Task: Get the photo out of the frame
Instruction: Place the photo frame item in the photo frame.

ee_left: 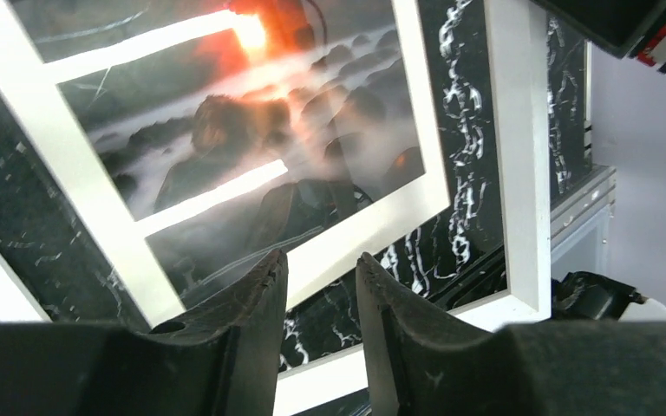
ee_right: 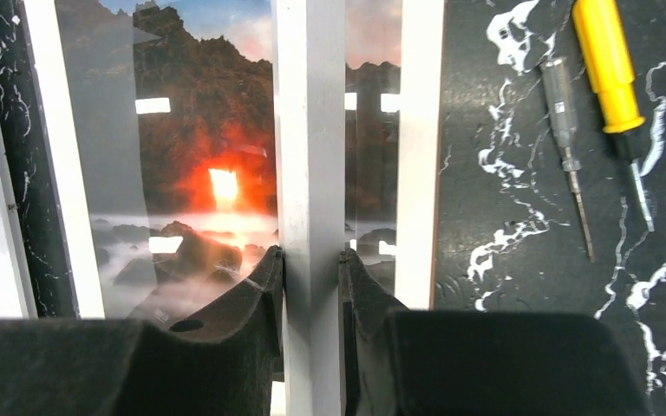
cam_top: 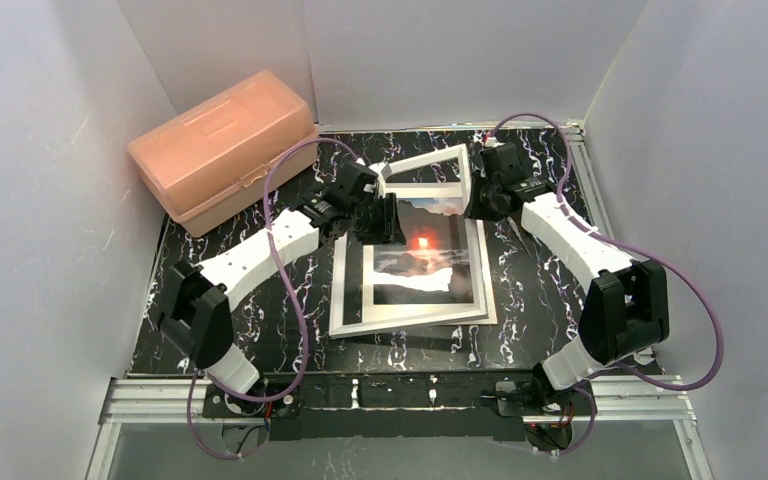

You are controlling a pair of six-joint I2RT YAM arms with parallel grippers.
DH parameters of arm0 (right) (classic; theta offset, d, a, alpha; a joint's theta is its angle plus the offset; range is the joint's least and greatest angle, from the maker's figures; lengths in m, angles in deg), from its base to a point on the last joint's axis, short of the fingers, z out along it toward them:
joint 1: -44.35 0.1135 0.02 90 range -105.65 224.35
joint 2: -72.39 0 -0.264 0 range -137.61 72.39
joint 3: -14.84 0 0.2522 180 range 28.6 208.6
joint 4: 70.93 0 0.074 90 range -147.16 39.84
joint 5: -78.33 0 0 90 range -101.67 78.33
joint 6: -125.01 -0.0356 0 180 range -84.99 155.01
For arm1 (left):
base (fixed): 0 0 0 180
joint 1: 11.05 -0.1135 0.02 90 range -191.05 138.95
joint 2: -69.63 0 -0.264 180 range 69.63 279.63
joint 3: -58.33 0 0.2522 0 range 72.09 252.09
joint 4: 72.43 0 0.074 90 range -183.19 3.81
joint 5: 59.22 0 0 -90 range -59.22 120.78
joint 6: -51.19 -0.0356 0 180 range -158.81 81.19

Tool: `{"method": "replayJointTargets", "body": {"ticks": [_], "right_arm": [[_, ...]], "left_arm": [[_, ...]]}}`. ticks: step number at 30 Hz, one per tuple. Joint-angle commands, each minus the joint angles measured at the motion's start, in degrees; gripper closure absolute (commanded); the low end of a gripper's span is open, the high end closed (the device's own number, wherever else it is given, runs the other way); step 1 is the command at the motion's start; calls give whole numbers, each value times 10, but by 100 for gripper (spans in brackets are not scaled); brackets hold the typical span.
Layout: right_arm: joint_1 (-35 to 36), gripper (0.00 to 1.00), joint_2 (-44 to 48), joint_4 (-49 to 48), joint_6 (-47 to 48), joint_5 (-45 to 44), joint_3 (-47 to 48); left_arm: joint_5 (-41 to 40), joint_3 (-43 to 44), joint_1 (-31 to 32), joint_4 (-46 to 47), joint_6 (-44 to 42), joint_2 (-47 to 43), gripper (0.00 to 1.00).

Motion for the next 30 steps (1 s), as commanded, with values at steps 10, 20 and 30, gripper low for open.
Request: {"method": "replayJointTargets", "body": {"ticks": [10,20,30], "right_arm": [[18,99,2,-123,-44,-18,-58],[11,93,-38,-135,5,-40,-84],[1,33,15,-118,23,-31,-132]], "left_arm": [[-78,-108,-7,-52,-36,-62,50],[-69,-142,-8,-60,-47,-102,39],[-120,-187,-9,-87,-18,-192,35]]}}
